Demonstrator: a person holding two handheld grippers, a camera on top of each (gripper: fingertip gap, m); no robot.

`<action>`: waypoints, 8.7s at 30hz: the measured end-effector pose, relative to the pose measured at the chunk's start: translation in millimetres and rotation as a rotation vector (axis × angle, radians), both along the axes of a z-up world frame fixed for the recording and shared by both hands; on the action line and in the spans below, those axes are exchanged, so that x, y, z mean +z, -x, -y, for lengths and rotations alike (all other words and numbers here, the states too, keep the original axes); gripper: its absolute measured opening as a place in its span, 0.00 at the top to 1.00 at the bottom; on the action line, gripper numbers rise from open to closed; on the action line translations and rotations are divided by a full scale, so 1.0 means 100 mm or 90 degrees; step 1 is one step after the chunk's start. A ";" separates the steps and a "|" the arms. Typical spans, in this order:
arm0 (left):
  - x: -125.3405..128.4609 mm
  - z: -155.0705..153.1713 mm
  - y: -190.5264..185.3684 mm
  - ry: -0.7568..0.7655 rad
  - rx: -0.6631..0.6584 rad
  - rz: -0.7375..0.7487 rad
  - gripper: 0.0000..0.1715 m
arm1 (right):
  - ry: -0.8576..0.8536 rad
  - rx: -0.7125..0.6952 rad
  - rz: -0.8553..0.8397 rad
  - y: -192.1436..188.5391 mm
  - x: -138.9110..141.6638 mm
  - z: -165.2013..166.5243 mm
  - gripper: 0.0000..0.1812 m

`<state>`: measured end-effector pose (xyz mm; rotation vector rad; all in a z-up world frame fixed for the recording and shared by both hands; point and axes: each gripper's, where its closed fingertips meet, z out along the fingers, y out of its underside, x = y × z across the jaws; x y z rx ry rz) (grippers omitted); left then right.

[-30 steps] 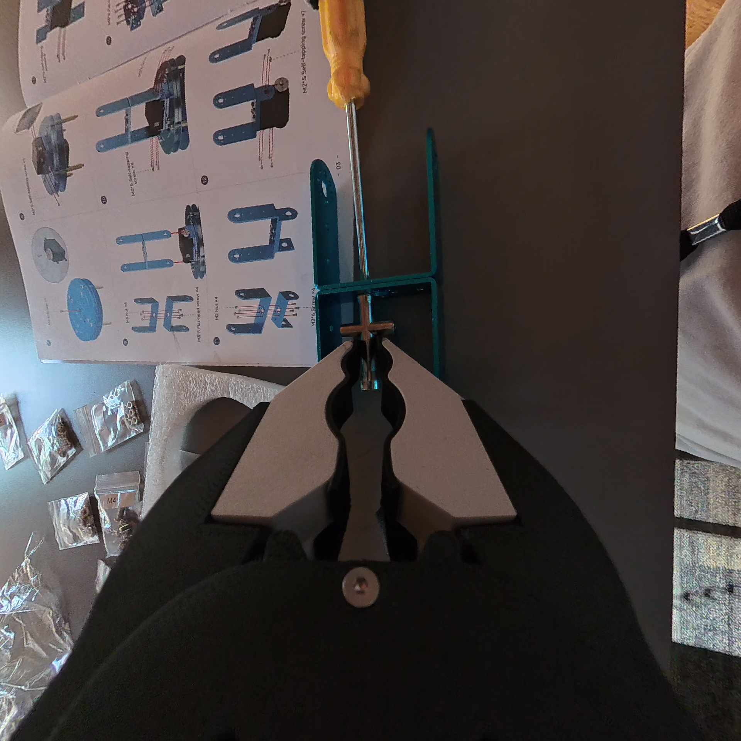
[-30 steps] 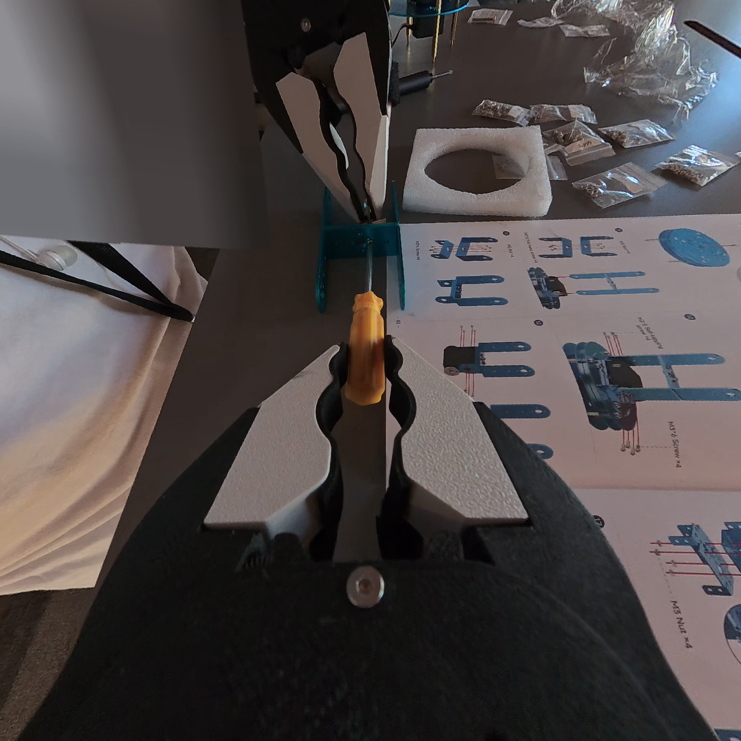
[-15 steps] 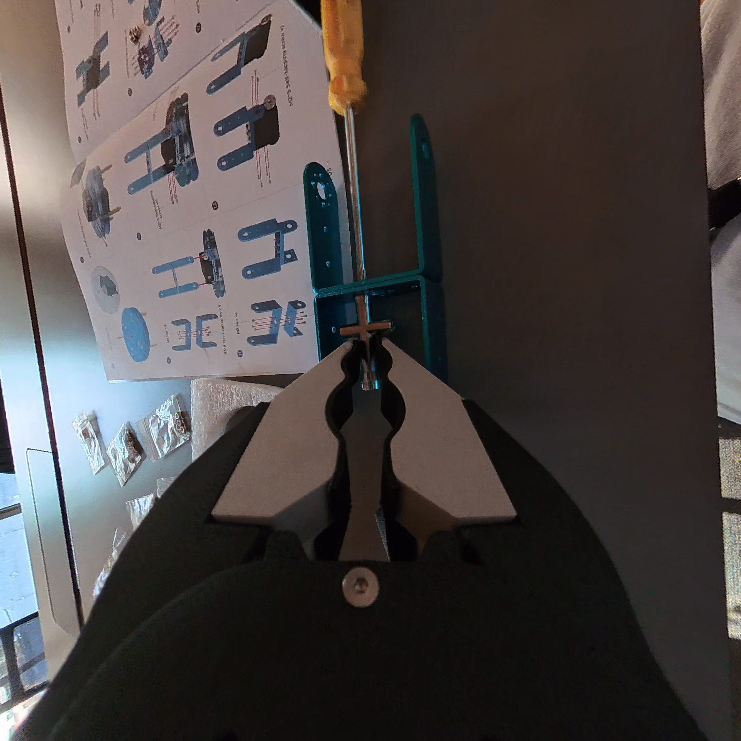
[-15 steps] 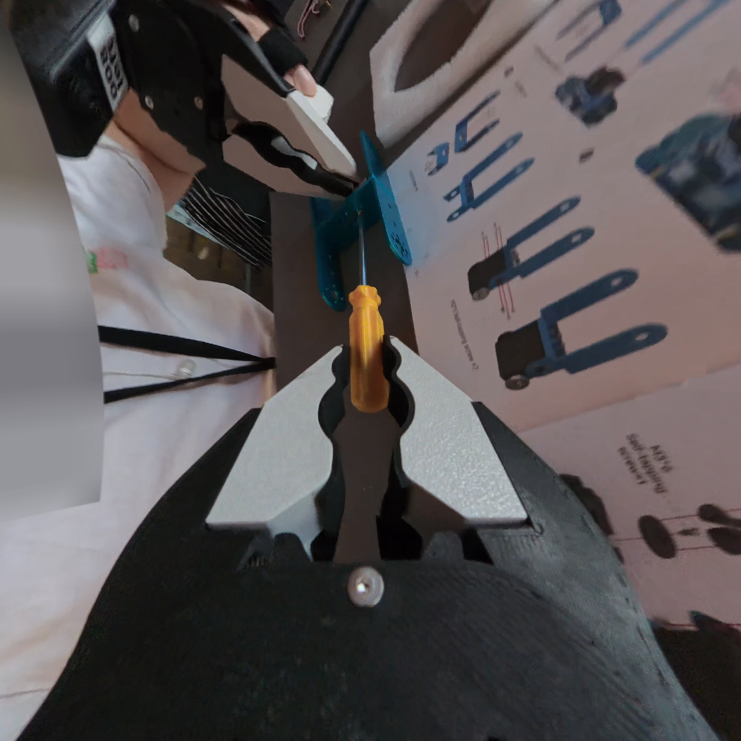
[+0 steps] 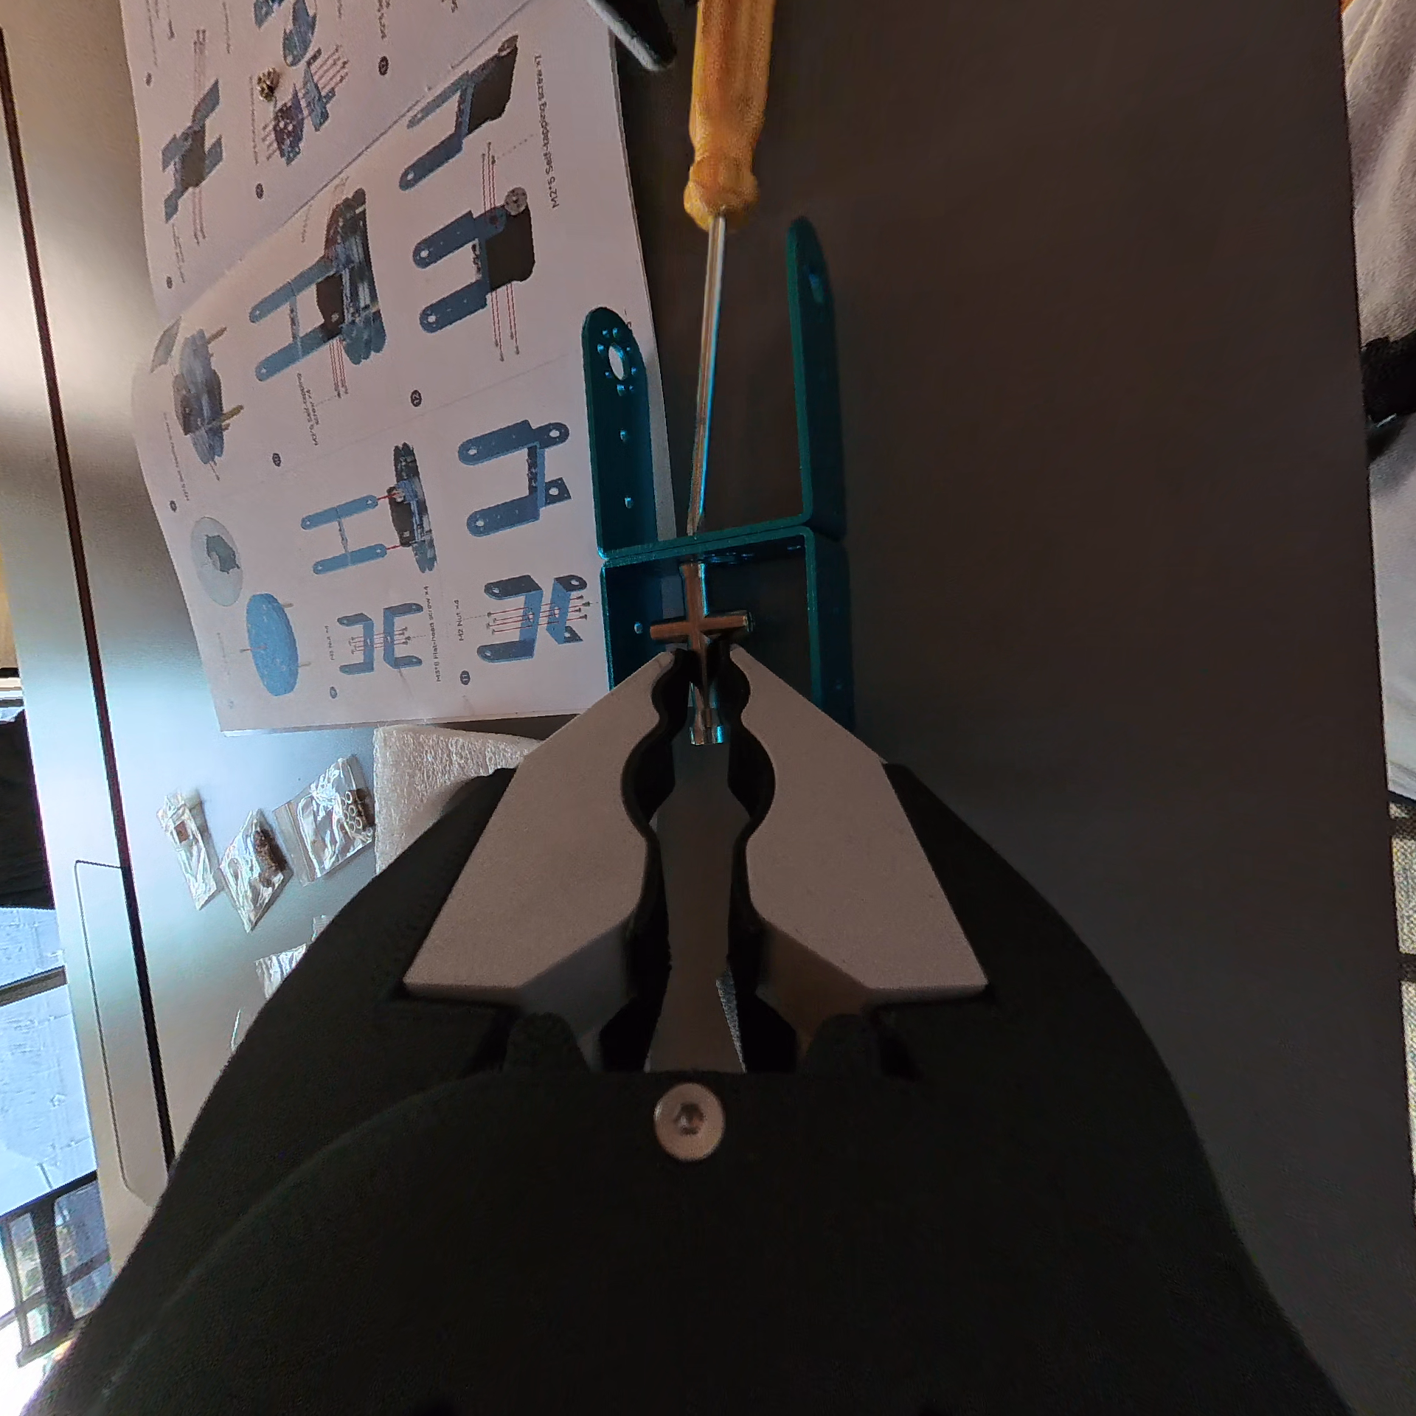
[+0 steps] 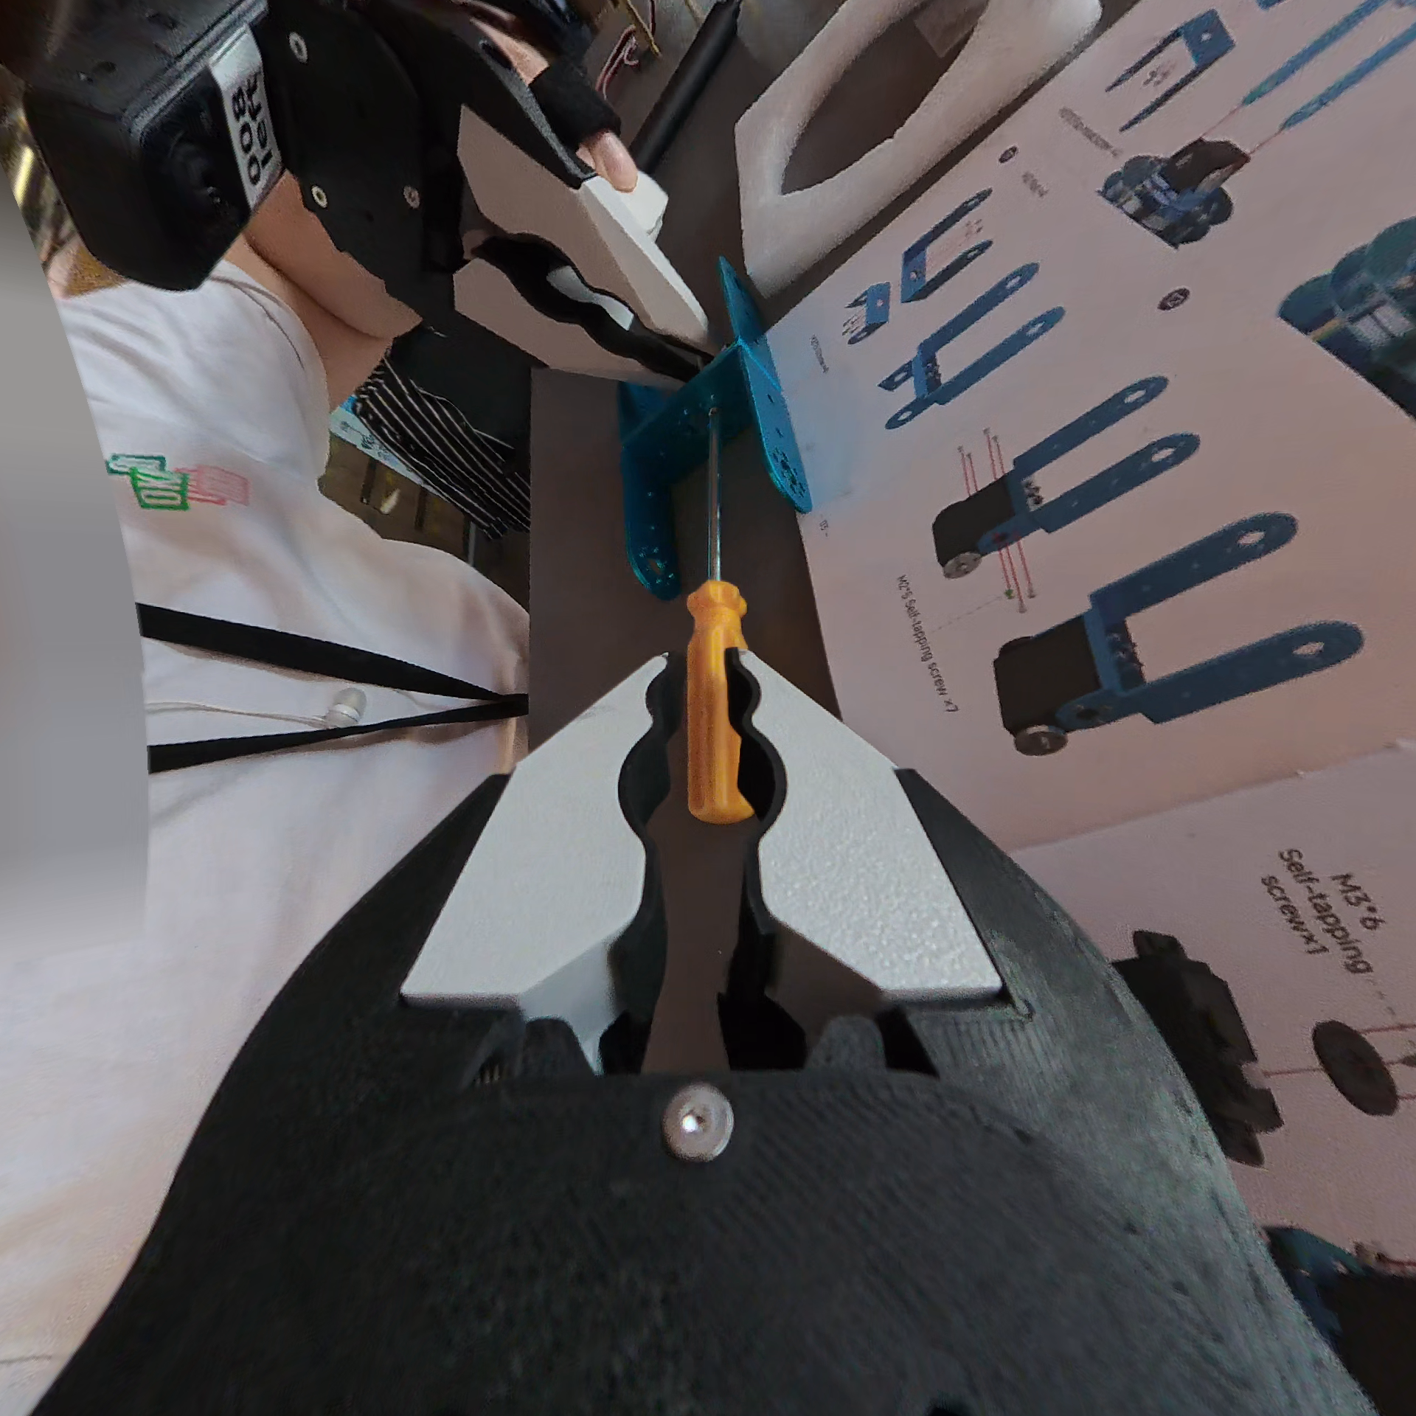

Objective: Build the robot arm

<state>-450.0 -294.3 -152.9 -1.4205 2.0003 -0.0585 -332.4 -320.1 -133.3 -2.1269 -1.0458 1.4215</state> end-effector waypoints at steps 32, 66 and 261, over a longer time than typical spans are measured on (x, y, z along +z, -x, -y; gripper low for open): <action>0.00 0.00 -0.02 0.001 -0.009 0.002 0.97 | -0.502 0.037 0.150 -0.04 -0.06 0.00 0.91; 0.00 -0.01 -0.02 -0.002 -0.012 0.004 0.97 | -0.495 0.033 0.154 -0.05 -0.09 -0.05 0.91; 0.21 0.11 0.64 0.340 0.149 0.226 0.89 | -0.407 -0.037 0.054 -0.10 0.26 -0.02 0.81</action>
